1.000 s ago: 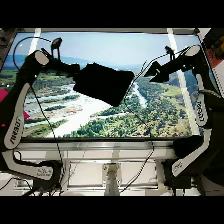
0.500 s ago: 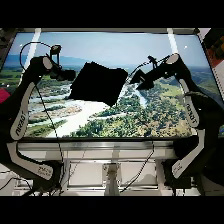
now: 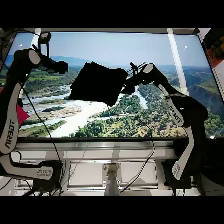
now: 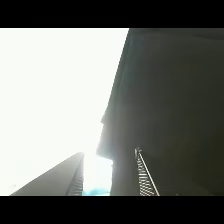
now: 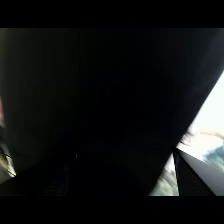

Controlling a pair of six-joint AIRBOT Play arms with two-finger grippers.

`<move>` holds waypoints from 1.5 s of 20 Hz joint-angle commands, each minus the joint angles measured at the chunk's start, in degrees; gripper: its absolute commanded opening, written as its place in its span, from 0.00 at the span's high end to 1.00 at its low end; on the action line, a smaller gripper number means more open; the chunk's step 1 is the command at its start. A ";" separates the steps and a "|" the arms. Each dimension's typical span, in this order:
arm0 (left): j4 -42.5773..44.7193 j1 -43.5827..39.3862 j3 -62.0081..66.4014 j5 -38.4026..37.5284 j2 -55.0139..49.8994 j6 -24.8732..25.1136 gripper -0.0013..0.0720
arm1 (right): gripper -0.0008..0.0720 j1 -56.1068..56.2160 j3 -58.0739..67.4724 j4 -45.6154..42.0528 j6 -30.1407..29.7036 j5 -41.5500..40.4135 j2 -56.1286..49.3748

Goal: Fold the clothes and pants, and hang the long-sleeved shirts on hangers.

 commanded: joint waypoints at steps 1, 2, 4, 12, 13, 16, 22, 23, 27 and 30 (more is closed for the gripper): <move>0.02 0.00 0.00 -0.76 2.21 1.27 0.48 | 0.03 0.50 0.00 2.56 4.22 -5.29 -1.01; 0.02 0.00 0.00 -1.16 2.23 1.27 0.48 | 0.03 0.50 0.00 2.56 6.08 -5.73 -1.44; 0.02 0.00 0.00 -2.40 2.23 1.27 0.48 | 0.03 0.63 0.00 2.60 9.42 -5.57 -2.80; 0.02 0.04 -0.02 -3.87 2.23 1.29 0.48 | 0.06 -3.50 7.30 -5.16 6.05 8.52 -3.41; 0.02 0.04 -0.02 -3.89 2.23 1.31 0.48 | 0.06 -4.68 8.24 -5.11 6.01 9.88 -3.41; 0.02 0.00 -0.02 -3.89 2.23 1.29 0.48 | 0.06 -7.06 8.87 -1.55 4.96 10.56 -3.67; 0.00 0.00 -0.02 -3.91 2.23 1.29 0.49 | 0.06 -6.88 8.87 6.21 1.38 9.31 -7.91; 0.00 0.00 -0.02 -3.91 2.23 1.29 0.49 | 0.06 -6.88 8.87 6.78 1.57 8.68 -8.59; 0.00 0.00 -0.02 -3.89 2.23 1.29 0.49 | 0.06 -6.12 8.90 8.57 2.19 5.22 -10.03; 0.02 0.00 -0.02 -3.89 2.23 1.29 0.49 | 0.06 -4.17 8.90 8.83 2.45 4.02 -10.75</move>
